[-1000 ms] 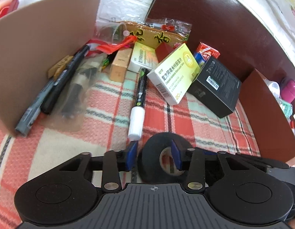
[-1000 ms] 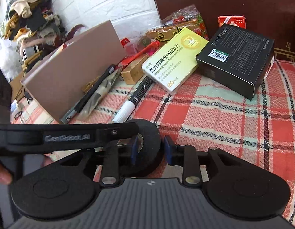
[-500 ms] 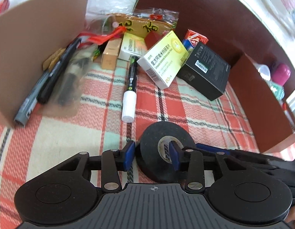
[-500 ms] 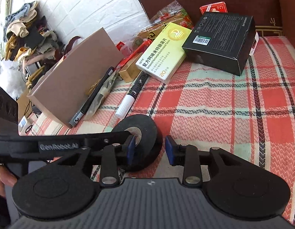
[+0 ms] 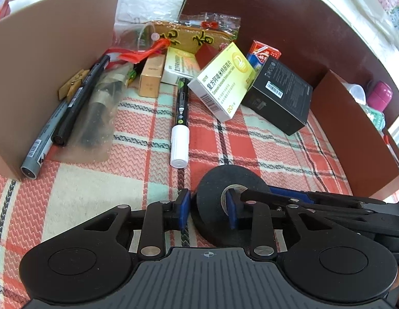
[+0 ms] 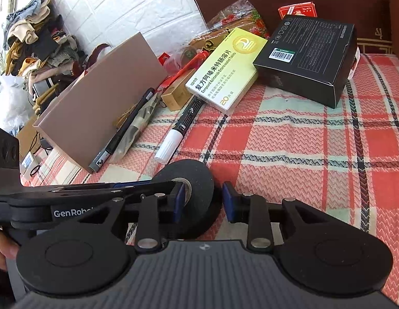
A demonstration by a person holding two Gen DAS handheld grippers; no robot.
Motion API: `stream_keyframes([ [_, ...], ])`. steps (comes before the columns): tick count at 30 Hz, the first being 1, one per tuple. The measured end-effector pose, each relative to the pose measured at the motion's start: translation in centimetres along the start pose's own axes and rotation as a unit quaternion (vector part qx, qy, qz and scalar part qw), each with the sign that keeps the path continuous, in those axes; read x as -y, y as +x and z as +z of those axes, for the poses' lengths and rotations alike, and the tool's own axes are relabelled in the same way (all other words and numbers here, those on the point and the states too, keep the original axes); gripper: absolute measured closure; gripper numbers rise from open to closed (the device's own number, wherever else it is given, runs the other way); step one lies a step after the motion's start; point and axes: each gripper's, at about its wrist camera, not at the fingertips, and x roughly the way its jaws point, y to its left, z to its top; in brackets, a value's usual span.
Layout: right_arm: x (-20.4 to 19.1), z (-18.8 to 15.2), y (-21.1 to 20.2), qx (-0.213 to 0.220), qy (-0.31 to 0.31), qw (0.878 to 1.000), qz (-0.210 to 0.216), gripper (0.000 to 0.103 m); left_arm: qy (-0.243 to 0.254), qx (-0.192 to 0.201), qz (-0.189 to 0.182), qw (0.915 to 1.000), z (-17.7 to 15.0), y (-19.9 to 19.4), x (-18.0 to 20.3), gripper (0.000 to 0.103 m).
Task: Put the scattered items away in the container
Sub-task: 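Carry the tape roll with both grippers into the cardboard box and release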
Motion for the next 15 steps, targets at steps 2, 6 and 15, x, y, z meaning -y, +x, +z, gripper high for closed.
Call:
stream_keyframes([
  [2,-0.2,-0.2,-0.3,-0.001,0.002,1.000,-0.003,0.069,-0.005,-0.002,0.002,1.0000,-0.4,-0.3,0.3,0.076],
  [6,-0.4,-1.1,-1.7,0.003,0.010,1.000,-0.005,0.070,-0.028,-0.003,0.000,0.9996,-1.5,-1.3,0.6,0.075],
  [15,-3.9,-0.5,-5.6,0.035,-0.044,0.998,0.003,0.070,-0.048,0.052,0.006,0.9975,-1.9,-6.9,1.5,0.076],
])
